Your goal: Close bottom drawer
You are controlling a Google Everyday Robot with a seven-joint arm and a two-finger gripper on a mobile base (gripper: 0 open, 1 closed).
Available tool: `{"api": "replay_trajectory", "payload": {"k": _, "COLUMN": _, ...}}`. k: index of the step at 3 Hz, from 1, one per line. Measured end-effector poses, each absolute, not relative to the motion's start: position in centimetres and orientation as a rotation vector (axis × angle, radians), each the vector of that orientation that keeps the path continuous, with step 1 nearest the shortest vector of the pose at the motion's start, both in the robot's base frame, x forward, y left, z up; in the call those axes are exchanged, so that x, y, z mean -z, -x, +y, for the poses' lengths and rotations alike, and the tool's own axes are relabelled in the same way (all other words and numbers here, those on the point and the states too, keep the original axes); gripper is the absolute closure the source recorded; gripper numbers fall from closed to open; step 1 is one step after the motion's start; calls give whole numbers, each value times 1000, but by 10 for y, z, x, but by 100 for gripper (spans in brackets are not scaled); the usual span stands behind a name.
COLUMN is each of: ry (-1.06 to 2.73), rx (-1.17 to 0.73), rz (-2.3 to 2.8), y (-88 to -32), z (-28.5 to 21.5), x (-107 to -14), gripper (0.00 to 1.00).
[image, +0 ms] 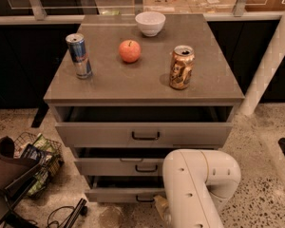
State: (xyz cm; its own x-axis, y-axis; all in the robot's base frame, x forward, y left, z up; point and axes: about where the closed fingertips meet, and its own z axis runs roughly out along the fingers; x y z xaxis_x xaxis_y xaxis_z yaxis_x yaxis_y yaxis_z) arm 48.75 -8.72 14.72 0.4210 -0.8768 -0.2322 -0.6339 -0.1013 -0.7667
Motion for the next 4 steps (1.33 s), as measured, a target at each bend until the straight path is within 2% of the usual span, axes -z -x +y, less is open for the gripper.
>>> {"api": "replay_trajectory", "payload": {"k": 1, "ry": 1821, "rx": 358, "rz": 1297, "y": -488, "z": -87, "x": -152, "gripper": 100}}
{"api": "replay_trajectory", "payload": {"k": 3, "ry": 1827, "rx": 408, "rz": 1312, "y": -474, "z": -97, "x": -171, "gripper": 100}}
{"api": "replay_trajectory", "payload": {"k": 4, "ry": 1836, "rx": 571, "rz": 1329, "y": -460, "z": -117, "x": -219, "gripper": 100}}
